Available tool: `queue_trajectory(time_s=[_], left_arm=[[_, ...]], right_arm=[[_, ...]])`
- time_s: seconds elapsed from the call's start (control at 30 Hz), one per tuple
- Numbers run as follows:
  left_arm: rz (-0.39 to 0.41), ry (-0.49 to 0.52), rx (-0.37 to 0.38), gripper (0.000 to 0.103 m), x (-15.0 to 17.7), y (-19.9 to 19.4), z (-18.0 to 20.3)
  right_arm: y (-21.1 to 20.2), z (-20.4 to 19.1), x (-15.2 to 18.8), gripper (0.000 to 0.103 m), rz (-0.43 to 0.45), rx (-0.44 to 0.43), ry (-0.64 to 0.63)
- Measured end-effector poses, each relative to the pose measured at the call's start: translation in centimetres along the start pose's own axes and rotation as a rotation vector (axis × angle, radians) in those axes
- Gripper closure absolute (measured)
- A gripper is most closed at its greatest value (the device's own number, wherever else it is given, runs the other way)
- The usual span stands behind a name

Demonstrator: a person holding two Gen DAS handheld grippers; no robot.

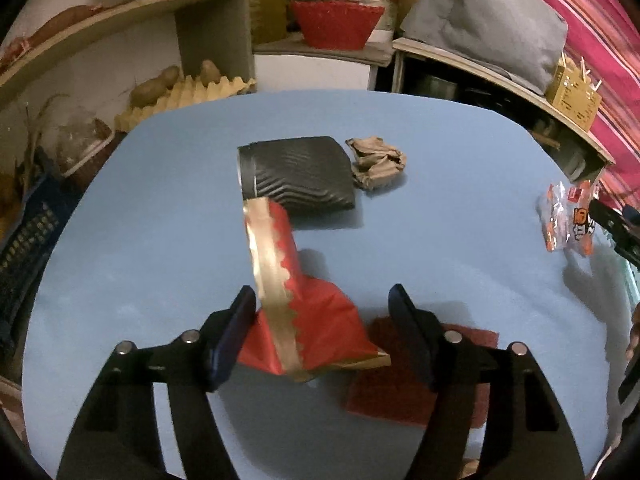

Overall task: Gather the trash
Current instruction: 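Grasp the clear orange-printed packet with the right tool while the left tool grasps the red chip bag, then carry the clear packet with the right tool while the left tool carries the red bag to the wastebasket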

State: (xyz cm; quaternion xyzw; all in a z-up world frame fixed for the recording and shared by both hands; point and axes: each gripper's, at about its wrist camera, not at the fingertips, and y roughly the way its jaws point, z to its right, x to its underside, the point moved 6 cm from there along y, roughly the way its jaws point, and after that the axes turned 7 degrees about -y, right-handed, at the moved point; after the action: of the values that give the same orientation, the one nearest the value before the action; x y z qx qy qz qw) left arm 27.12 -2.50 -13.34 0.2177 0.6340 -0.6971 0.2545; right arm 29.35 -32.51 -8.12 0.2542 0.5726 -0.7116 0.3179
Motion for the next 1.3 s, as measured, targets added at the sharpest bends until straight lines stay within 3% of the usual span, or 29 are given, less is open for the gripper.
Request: queue_trajectory(time_s=[0.07, 0.2, 0.4, 0.5, 0.73, 1.03, 1.3], left_arm=[[0.001, 0.004, 0.004, 0.051, -0.1, 0.0, 0.0], [-0.003, -0.008, 0.022, 0.054, -0.5, 0.2, -0.3], [0.017, -0.014, 0.049, 0.058, -1.5, -0.4, -0.6], [0.035, -0.017, 0.059, 0.058, -2.2, -0.9, -0.7], [0.066, -0.014, 0.056, 0.059, -3.1, -1.6, -1.1], [0.075, -0.028, 0.054, 0.059, -3.3, -2.0, -1.5], [0.079, -0.031, 0.058, 0.061, -3.3, -2.3, -1.4]], right_arm=[[0.9, 0.0, 0.0, 0.004, -0.029, 0.020, -0.007], [2.4, 0.0, 0.3, 0.004, -0.081, 0.033, -0.002], [4.4, -0.1, 1.0, 0.005, -0.145, -0.026, 0.032], [4.7, -0.3, 1.0, 0.015, -0.152, -0.065, 0.049], [5.0, -0.8, 0.8, 0.053, -0.156, -0.147, 0.063], [2.9, -0.4, 0.0, 0.067, -0.083, -0.160, 0.075], [-0.2, -0.1, -0.5, 0.069, -0.011, -0.170, 0.061]])
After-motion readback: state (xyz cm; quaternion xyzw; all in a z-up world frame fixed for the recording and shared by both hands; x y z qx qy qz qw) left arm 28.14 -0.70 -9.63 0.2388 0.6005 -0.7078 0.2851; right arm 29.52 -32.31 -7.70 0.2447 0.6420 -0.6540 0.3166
